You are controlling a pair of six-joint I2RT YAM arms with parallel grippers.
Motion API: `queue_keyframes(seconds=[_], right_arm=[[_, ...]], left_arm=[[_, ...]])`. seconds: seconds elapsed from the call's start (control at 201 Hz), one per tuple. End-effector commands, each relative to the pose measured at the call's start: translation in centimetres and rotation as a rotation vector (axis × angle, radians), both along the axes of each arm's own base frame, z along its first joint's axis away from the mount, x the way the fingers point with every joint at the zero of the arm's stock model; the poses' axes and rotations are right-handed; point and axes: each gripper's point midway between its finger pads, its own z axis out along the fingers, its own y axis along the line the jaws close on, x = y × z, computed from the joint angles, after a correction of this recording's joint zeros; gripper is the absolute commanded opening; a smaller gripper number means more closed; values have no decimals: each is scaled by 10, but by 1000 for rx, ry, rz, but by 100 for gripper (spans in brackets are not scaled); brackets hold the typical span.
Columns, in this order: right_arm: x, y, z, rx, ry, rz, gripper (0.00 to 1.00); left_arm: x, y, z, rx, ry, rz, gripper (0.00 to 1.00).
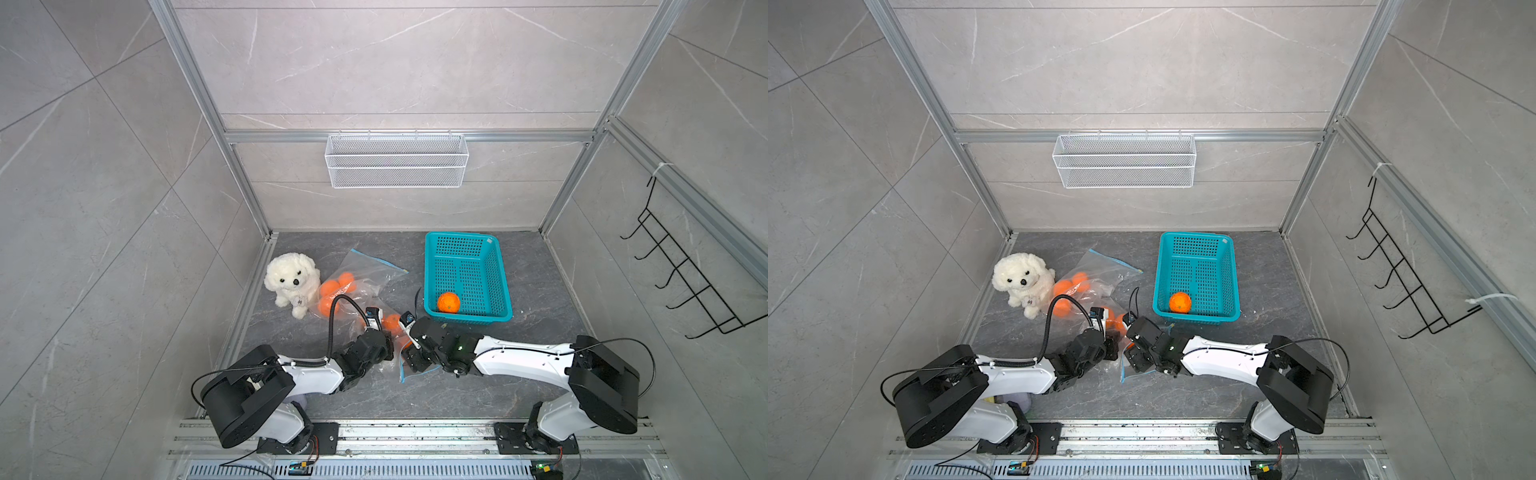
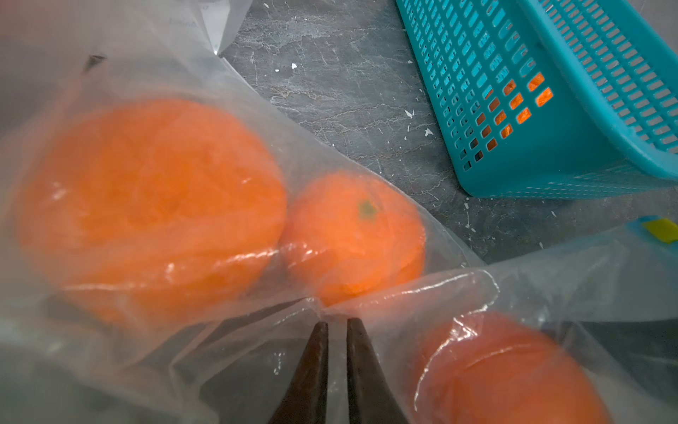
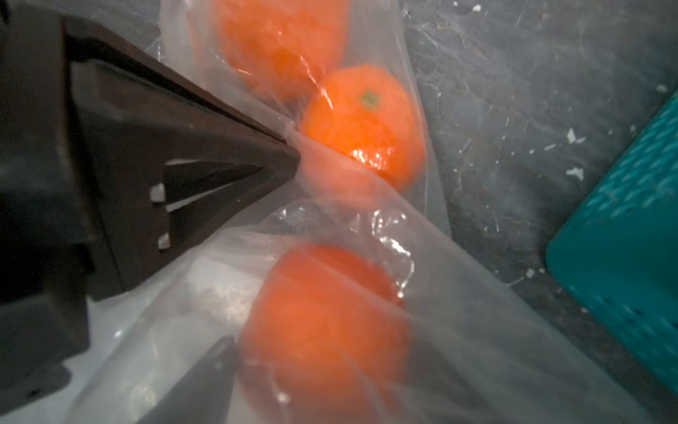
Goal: Open the zip-top bag and take out the orange
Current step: Pick up the orange from the zipper food storage bag.
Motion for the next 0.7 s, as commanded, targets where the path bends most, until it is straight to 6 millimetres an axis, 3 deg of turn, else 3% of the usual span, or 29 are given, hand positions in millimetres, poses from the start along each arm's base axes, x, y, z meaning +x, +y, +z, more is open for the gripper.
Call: queue_keyframes(seconds=[0.0, 0.045, 0.09, 0.214, 0.443, 0.597, 0.697], right_arm=[[1, -3, -3, -34, -9, -3, 58], [-1, -4, 0, -14, -7, -4, 51], [-3, -5, 3, -10, -4, -4, 52], [-5, -7, -4, -40, 19, 6, 76], [1, -1, -21, -59, 21, 9, 85], [6, 6, -26, -48, 33, 27, 78], [2, 9, -24, -20, 63, 46, 58]], left_arm=[[7, -6, 12, -26, -38, 10, 15], [8, -5, 11, -21, -39, 19, 15], [8, -3, 10, -17, -38, 27, 15], [8, -3, 11, -21, -38, 28, 15], [8, -5, 8, -18, -32, 23, 15], [8, -5, 7, -16, -29, 25, 15], [8, -3, 4, -8, -27, 30, 15]])
